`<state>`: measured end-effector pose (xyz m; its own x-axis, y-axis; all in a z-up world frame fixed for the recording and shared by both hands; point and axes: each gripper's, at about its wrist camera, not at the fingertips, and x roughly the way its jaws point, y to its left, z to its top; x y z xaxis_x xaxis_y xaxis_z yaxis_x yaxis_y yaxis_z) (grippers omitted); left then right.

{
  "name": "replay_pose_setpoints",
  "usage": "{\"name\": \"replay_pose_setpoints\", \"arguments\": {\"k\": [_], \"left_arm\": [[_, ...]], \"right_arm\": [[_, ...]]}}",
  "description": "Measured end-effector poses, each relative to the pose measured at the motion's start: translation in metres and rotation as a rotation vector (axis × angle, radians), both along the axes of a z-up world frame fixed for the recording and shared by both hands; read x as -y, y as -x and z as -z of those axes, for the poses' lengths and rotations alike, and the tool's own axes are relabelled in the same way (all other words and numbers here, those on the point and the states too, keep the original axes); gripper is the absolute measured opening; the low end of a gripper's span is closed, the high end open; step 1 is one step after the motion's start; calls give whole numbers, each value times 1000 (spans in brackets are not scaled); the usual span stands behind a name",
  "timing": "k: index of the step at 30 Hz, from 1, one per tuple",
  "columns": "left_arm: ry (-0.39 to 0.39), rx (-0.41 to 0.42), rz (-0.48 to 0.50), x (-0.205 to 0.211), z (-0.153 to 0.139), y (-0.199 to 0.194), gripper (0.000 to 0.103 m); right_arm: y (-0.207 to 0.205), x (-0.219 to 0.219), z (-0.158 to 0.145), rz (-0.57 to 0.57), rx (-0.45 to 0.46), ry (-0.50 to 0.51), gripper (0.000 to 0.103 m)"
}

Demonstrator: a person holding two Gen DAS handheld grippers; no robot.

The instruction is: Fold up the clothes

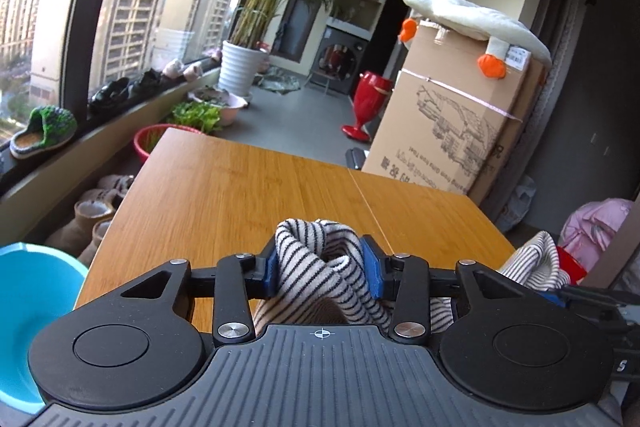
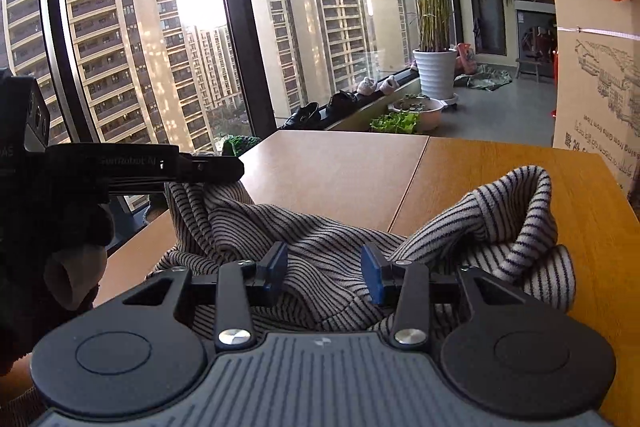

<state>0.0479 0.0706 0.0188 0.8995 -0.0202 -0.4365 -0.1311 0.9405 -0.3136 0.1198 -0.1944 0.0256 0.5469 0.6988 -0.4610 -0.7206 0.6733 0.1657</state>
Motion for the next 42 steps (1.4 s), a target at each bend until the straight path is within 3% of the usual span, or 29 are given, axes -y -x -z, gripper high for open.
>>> {"name": "replay_pose_setpoints", "arguments": {"k": [4,8,10,11,12,14,16,18,22,24,28,31,34,38,42], "left_arm": [[-60,28,38,10,0,12,43],[-118,32,59,21,0,17,43],[-118,26,66,21,-1,21,43],[-114,23,68,20,-1,23,44],[-110,19,70,19,0,24,44],[-101,11,70,19,2,23,45],[-107,6,61,20,2,13,45],[-121,12,59,20,0,1,43],[-132,7,61,15,-3,-18,40],[-165,9,87,20,0,-8,40],[-219,10,123,30,8,21,42],[-191,4,130,26,6,37,51],[-120,22,94,13,-6,47,55],[-11,144,34,-2,-38,55,52],[46,125,119,12,-36,36,53]], "right_arm": [[2,29,-30,83,132,-43,40],[-31,23,-32,154,150,-3,40],[-49,22,-29,236,127,26,42],[-58,24,-26,271,101,27,48],[-65,30,-21,285,49,13,57],[-74,39,-6,255,-75,-18,59],[-75,41,5,234,-118,-33,47],[-77,43,5,225,-111,-52,29],[-80,52,-10,231,-78,-92,22],[-72,60,-16,234,-42,-86,22],[-46,85,-1,253,-59,-58,22],[-27,98,16,269,-82,-64,22],[-12,96,17,270,-35,-31,22],[-9,95,17,272,-26,-24,22],[-10,95,16,277,-28,-24,22]]}}
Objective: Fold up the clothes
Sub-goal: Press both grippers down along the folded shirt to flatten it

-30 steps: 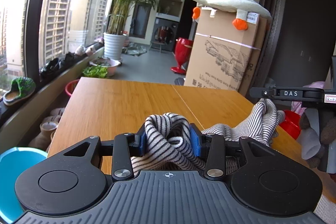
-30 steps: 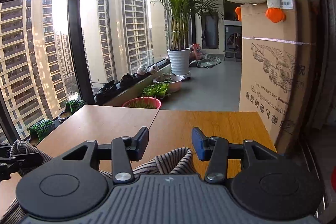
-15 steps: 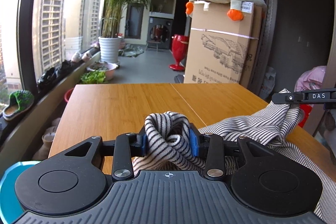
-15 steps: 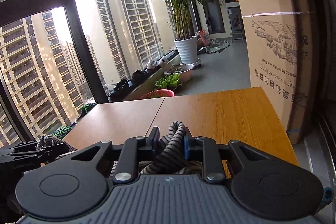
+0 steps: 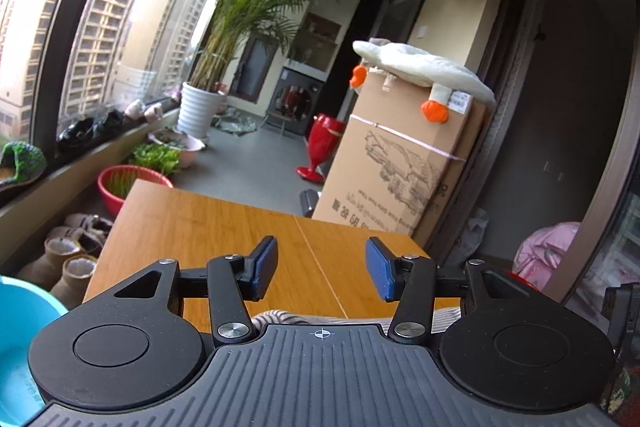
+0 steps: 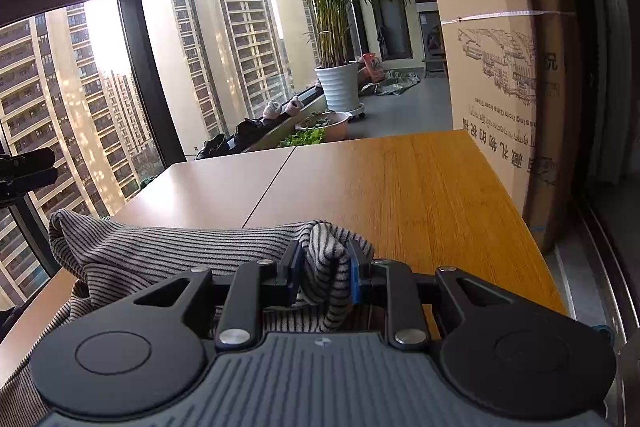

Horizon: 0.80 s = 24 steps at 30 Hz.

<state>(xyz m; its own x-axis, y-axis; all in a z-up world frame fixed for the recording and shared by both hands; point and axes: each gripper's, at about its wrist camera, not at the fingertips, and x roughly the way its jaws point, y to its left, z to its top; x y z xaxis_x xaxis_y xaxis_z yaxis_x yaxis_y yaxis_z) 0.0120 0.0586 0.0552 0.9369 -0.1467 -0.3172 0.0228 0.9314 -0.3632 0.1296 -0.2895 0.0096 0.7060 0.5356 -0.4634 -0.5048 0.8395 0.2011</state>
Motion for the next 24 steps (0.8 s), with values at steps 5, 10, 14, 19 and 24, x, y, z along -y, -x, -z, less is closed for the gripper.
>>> {"name": "replay_pose_setpoints", "arguments": {"k": [5,10,14,19,24], "left_arm": [[1,-156,39,22,45,-16,54],[-35,-147,53,28,54,-6,55],[-79,-149,60,35,56,-6,63],[-211,-145,94,57,56,-12,83],[-257,-150,113,55,57,-33,86]], "right_arm": [[4,7,-1,4,-7,8,24],[10,17,-16,9,-3,-26,33],[22,8,-33,-50,31,-62,34],[15,-14,-13,-66,-36,6,42],[1,-16,-5,-42,-14,-1,42]]}}
